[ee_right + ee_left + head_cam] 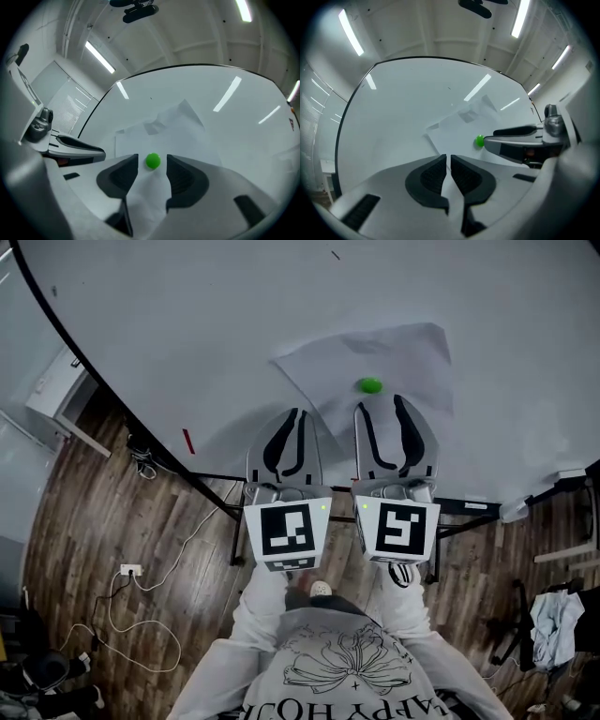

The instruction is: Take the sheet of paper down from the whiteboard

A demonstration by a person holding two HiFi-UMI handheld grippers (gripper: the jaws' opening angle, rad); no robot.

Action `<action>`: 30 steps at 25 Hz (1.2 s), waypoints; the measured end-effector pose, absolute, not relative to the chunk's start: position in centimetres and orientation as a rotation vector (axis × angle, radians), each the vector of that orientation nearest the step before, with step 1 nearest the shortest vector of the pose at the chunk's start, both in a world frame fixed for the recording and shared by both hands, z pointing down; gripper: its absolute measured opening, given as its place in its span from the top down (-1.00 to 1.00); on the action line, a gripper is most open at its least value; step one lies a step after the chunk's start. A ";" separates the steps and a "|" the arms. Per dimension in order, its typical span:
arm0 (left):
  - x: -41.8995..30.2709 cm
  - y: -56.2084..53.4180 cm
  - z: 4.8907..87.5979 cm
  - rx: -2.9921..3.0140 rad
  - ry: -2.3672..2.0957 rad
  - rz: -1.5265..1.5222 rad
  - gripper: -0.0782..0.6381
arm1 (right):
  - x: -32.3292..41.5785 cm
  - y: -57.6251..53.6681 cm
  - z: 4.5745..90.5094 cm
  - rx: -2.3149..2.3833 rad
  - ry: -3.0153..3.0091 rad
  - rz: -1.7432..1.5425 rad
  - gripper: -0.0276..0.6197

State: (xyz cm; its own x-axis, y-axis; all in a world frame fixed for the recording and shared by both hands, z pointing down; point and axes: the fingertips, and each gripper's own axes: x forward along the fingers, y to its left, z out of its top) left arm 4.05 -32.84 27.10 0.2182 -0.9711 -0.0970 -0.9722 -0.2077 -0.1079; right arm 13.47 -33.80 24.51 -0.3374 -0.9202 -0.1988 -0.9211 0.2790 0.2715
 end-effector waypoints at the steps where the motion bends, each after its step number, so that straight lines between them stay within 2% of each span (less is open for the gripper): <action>1: 4.2 -33.0 27.1 -2.334 1.876 0.008 0.76 | 13.4 -34.1 24.6 -1.810 2.513 0.527 0.37; 14: 2.7 -34.1 26.8 -2.357 1.854 -0.015 0.76 | 12.4 -36.3 24.7 -1.920 2.471 0.525 0.37; 22: 1.7 -34.9 25.6 -2.326 1.831 -0.040 0.76 | 12.8 -36.7 24.7 -2.058 2.397 0.568 0.50; 23: 1.6 -34.9 25.3 -2.320 1.823 -0.042 0.74 | 12.8 -36.7 24.6 -2.073 2.391 0.572 0.53; 25: 1.5 -35.0 24.7 -2.313 1.796 -0.049 0.55 | 12.8 -36.7 24.6 -2.082 2.385 0.567 0.55; 30: 1.4 -35.2 22.6 -2.285 1.705 -0.069 0.36 | 12.9 -36.7 24.7 -2.074 2.381 0.543 0.55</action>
